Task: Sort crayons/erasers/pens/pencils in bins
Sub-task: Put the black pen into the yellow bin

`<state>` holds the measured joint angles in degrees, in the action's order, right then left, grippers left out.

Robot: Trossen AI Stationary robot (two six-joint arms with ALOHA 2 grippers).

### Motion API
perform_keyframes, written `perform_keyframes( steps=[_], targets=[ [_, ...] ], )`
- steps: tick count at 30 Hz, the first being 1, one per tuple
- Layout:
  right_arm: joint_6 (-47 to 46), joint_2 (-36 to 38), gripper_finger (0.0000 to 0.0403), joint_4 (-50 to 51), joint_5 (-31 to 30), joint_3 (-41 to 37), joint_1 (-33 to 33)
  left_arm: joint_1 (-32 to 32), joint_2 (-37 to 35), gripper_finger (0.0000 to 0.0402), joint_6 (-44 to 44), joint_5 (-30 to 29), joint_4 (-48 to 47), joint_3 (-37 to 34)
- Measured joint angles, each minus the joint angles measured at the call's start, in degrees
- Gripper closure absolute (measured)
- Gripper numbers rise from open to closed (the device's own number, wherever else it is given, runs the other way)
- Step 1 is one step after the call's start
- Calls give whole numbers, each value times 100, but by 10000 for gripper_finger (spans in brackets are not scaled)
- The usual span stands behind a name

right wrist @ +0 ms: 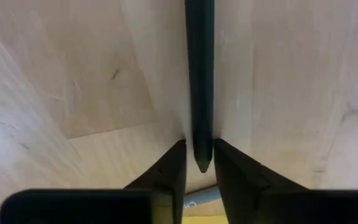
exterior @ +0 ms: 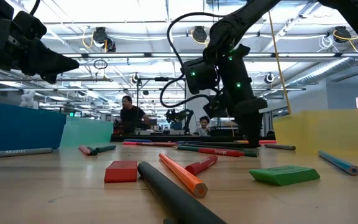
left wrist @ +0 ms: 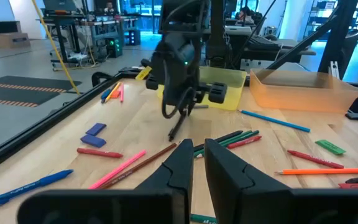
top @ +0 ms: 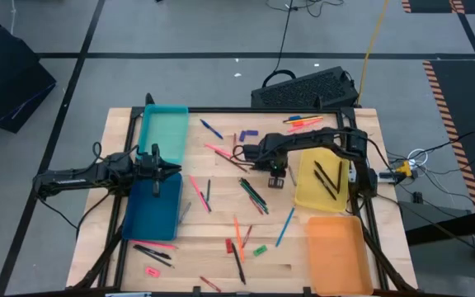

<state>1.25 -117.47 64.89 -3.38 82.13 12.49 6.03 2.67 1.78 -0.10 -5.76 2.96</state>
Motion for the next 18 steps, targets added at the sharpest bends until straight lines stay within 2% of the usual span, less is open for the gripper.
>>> perform_keyframes(
  steps=[8, 18],
  targets=[
    [126, 220, 268, -706, 29, 52, -74, -1, -1, 357, 0, 0, 0, 0],
    [535, 118, 286, -1439, 52, 48, 115, 0, 0, 357, 0, 0, 0, 0]
  ],
)
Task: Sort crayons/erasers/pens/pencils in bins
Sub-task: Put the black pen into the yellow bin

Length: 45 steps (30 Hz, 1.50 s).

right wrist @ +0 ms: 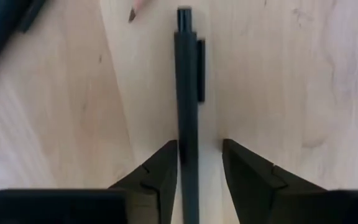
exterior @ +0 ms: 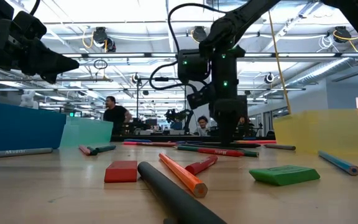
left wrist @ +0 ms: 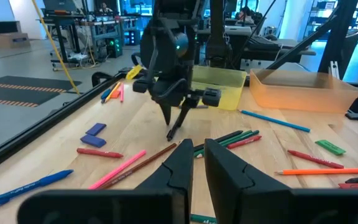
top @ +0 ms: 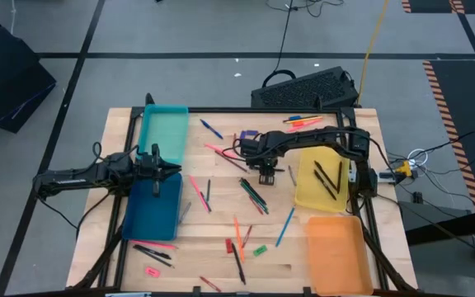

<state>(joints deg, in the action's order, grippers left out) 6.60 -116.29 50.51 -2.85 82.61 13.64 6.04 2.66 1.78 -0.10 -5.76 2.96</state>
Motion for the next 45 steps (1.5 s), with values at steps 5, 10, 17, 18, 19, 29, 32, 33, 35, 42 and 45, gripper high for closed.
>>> perform_keyframes(
  steps=[5, 10, 17, 18, 19, 29, 32, 33, 35, 42, 45],
  targets=[
    [35, -46, 310, -8, 134, 7, 20, -1, -1, 357, 0, 0, 0, 0],
    [4, -48, 350, -66, 186, -3, 22, -1, 1, 357, 0, 0, 0, 1],
    [35, -32, 380, -230, 174, -243, 17, -1, 1, 357, 0, 0, 0, 0],
    [9, -12, 380, -224, 145, -248, 3, 0, -1, 357, 0, 0, 0, 0],
    [6, 37, 379, -226, 122, -249, -11, 0, -1, 357, 0, 0, 0, 2],
    [-733, 1404, 376, 255, 162, -277, -251, -1, 1, 357, 0, 0, 0, 2],
    [-1177, 2052, 375, 448, 164, -283, -312, -1, -1, 357, 0, -1, 0, 0],
    [-1343, 2268, 375, 527, 163, -271, -325, -1, 0, 357, 0, 0, 0, 1],
    [-1707, 2669, 376, 757, 141, -269, -338, -1, 0, 357, 0, -1, 0, 2],
    [-3232, 3839, 375, 1452, -582, -585, -405, -1, 0, 357, 0, 0, 0, 2],
    [-3777, 4318, 375, 1457, -610, -1104, -402, -1, -1, 357, 0, 0, 0, 1]
  ],
)
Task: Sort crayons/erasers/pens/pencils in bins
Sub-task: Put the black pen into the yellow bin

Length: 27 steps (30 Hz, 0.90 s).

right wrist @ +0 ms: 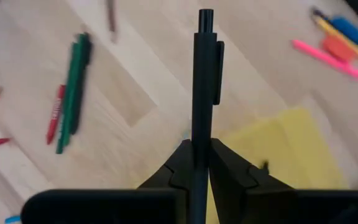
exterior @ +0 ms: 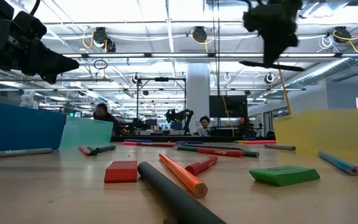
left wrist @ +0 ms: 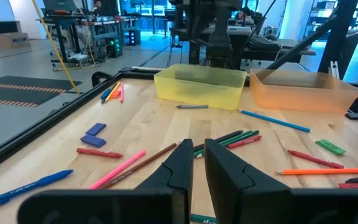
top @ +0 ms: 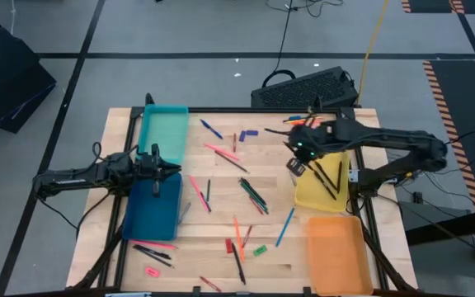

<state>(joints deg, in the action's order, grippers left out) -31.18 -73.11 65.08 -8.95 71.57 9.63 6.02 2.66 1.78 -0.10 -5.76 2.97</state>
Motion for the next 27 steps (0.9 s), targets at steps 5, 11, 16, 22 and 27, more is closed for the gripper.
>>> perform_keyframes(
  steps=[5, 11, 16, 22, 27],
  targets=[
    [-948, 728, 375, 89, 1, -1042, 4, 0, 0, 357, 0, 0, 0, -1],
    [-1854, 1144, 375, 208, 28, -2200, 71, 0, 0, 357, 0, 0, 0, 1],
    [-2084, 1040, 369, -35, 166, -2896, 125, 0, 0, 357, 0, -2, 0, 0],
    [-1891, 880, 328, -275, 170, -3125, 125, 0, 1, 357, 0, 0, 0, 0],
    [-1610, 867, 284, -267, 165, -2833, 125, 0, 0, 357, 0, 0, 0, 0]
  ],
)
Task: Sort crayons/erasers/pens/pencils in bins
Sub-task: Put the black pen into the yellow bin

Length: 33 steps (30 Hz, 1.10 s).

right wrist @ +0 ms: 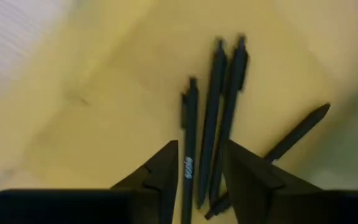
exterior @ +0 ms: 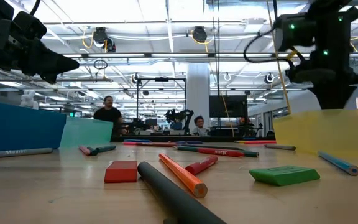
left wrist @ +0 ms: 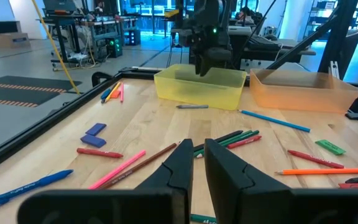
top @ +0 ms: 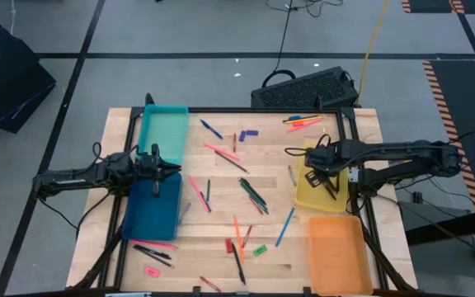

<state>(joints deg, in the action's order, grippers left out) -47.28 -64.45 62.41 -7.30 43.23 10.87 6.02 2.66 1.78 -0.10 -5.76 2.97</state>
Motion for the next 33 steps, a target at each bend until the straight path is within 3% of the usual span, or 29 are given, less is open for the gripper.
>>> perform_keyframes(
  steps=[9, 23, 29, 33],
  targets=[
    [545, -380, 276, -110, -336, 1358, -478, 0, 1, 357, 0, 0, 0, 0],
    [1966, -2712, 275, -2152, -315, 3205, -2148, 0, 1, 357, 0, -1, 0, 1],
    [1913, -3662, 258, -2570, -391, 3531, -2555, 0, 0, 357, 0, -2, 0, 1],
    [1628, -4193, 260, -2563, -959, 3572, -2507, 0, 2, 357, 0, -2, 0, 1]
  ],
)
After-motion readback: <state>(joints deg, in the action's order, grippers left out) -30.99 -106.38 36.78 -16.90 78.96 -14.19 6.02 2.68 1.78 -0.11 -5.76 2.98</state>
